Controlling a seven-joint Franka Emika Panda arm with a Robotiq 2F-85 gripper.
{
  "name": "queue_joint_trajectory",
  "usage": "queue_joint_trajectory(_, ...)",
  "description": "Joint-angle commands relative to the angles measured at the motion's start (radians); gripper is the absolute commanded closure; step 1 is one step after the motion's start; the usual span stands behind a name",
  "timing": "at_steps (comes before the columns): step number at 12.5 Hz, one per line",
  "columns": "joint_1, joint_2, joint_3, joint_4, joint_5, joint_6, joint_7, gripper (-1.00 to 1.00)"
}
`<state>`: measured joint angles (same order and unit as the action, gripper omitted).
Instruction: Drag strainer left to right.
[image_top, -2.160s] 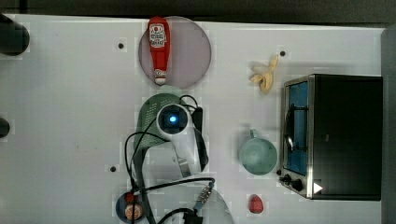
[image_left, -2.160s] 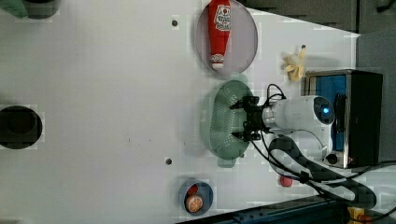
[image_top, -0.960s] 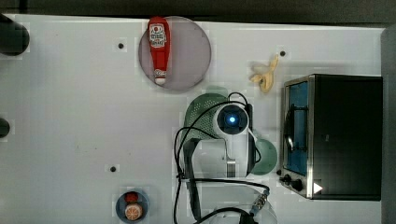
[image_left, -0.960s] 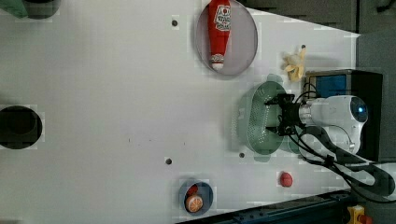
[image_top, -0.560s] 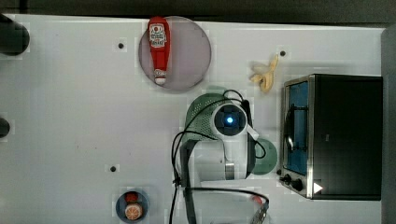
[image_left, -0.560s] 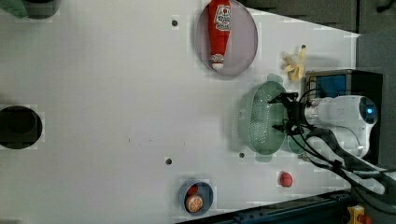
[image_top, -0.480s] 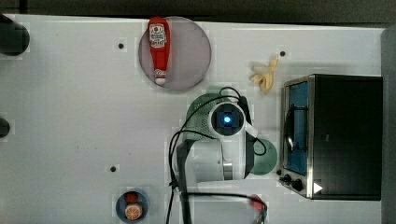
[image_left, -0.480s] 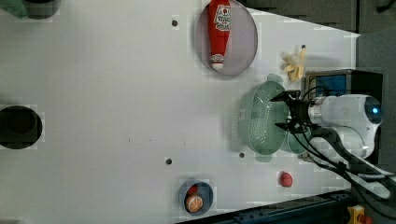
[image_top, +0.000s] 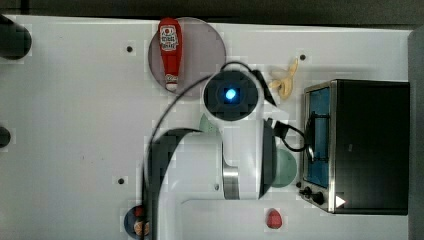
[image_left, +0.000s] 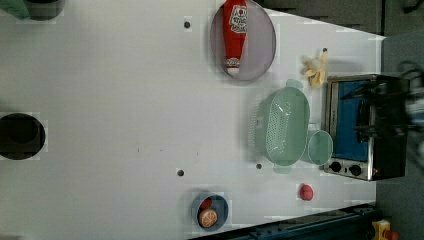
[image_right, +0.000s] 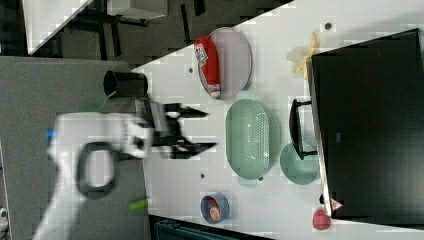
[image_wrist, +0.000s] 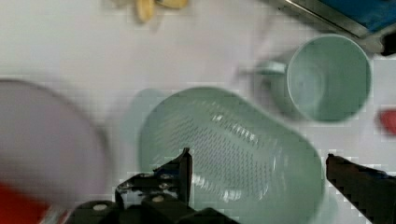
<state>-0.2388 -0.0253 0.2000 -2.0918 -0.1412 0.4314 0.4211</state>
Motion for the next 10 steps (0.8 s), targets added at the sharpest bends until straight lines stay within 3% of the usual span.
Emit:
queue_joint_trajectory(1,0.007,-0.072,-0.025,0.153,0.083,-0.220,-0.192,-1.00)
queue_joint_trajectory(5,0.006,-0.127,-0.031,0.279,0.119,-0.335,-0.336,-1.00)
queue_joint_trajectory(10,0.006,-0.140,-0.037,0.280,0.120,-0.369,-0.336,-1.00)
